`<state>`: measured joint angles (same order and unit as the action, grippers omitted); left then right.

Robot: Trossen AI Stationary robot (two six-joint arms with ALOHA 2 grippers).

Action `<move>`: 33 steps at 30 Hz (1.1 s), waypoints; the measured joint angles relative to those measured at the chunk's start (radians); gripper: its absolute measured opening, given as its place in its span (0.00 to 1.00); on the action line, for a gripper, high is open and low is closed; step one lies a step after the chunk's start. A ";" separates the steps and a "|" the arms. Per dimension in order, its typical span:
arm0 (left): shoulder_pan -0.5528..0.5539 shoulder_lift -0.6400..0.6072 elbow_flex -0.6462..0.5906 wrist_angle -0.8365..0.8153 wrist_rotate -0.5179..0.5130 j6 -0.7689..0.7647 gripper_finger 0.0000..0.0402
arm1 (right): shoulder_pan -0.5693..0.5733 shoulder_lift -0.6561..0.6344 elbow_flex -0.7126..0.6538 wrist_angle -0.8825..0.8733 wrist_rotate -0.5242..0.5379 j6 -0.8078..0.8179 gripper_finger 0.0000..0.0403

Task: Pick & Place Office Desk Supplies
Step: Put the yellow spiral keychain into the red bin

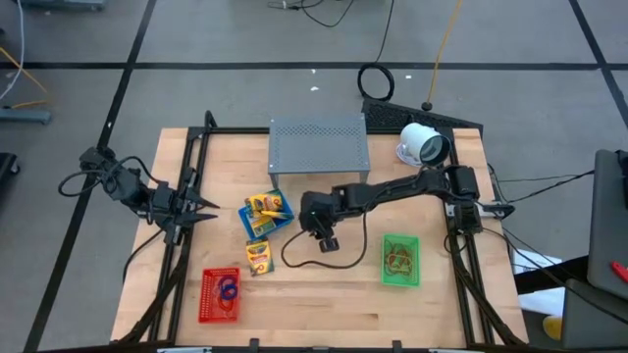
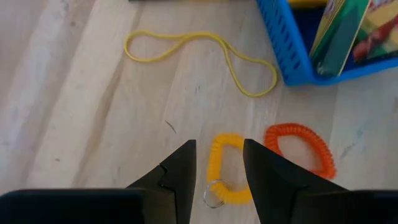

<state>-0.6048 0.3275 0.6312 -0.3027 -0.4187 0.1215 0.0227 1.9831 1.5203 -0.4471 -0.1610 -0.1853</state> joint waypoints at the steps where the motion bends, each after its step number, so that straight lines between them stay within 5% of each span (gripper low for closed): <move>1: 0.000 0.000 0.000 0.000 0.000 0.000 0.25 | 0.000 0.000 -0.013 0.016 0.000 -0.002 0.31; 33: 0.000 0.000 0.000 0.000 0.001 -0.007 0.25 | -0.008 0.000 -0.254 0.331 0.000 0.052 0.31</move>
<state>-0.6044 0.3274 0.6312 -0.3031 -0.4175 0.1146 0.0149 1.9835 1.2658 -0.1164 -0.1606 -0.1333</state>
